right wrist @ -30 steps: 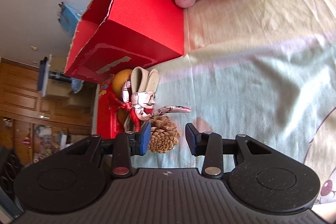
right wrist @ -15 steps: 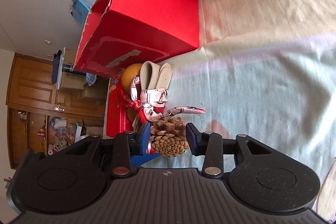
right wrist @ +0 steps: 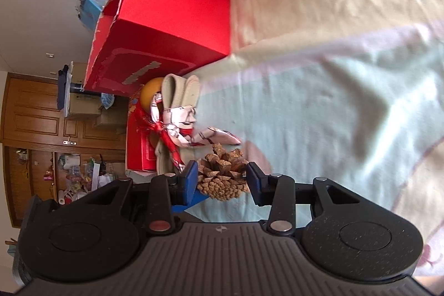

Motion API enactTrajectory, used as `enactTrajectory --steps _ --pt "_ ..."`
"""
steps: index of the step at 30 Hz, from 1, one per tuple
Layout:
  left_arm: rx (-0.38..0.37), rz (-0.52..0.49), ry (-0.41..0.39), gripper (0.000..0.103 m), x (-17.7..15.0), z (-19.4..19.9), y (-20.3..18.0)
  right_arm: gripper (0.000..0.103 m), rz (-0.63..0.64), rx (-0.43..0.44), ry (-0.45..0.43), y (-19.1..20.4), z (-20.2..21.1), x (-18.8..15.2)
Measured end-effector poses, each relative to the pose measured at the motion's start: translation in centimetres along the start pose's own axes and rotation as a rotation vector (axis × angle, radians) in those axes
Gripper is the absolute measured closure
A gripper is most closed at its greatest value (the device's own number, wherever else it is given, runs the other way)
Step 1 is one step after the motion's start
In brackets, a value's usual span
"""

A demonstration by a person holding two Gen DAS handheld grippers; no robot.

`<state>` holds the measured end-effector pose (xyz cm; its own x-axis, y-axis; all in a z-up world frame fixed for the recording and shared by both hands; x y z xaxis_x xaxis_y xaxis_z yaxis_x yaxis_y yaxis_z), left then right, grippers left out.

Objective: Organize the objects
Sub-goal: 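Lift the pinecone with the right tool and carry it over the red box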

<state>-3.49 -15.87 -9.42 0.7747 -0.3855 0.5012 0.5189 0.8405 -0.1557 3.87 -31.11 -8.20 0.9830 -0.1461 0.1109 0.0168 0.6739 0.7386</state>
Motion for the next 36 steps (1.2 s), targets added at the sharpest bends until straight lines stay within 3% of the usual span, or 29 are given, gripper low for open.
enactTrajectory --steps 6,17,28,32,36 --pt "-0.048 -0.035 0.003 0.049 1.5 -0.6 -1.1 0.061 -0.085 -0.036 -0.076 -1.6 2.3 -0.3" --pt "-0.074 -0.100 -0.131 0.049 7.0 2.4 -2.0 0.060 -0.050 -0.008 -0.235 1.9 7.2 1.5" --pt "-0.061 -0.078 -0.313 0.049 13.1 8.0 4.3 0.059 0.169 -0.017 -0.334 12.1 7.6 6.3" --pt "-0.079 -0.040 -0.342 0.049 14.7 9.6 7.6 0.059 0.258 -0.065 -0.314 15.8 5.5 8.9" --pt "-0.094 -0.002 -0.327 0.049 15.5 8.6 11.0 0.060 0.340 -0.157 -0.245 18.3 2.3 11.6"
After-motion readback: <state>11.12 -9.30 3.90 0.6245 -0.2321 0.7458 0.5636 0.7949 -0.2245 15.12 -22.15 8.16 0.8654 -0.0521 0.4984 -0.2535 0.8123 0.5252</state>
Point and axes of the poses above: each gripper's, at about its wrist camera, not at the fingertips, and z roughly against the way its jaws point, y to its left, x to its top, the point moved 4 cm from there along -z, roughly the way its jaws point, and after that the axes turned 1 degree about -y, right-handed, at the moved point
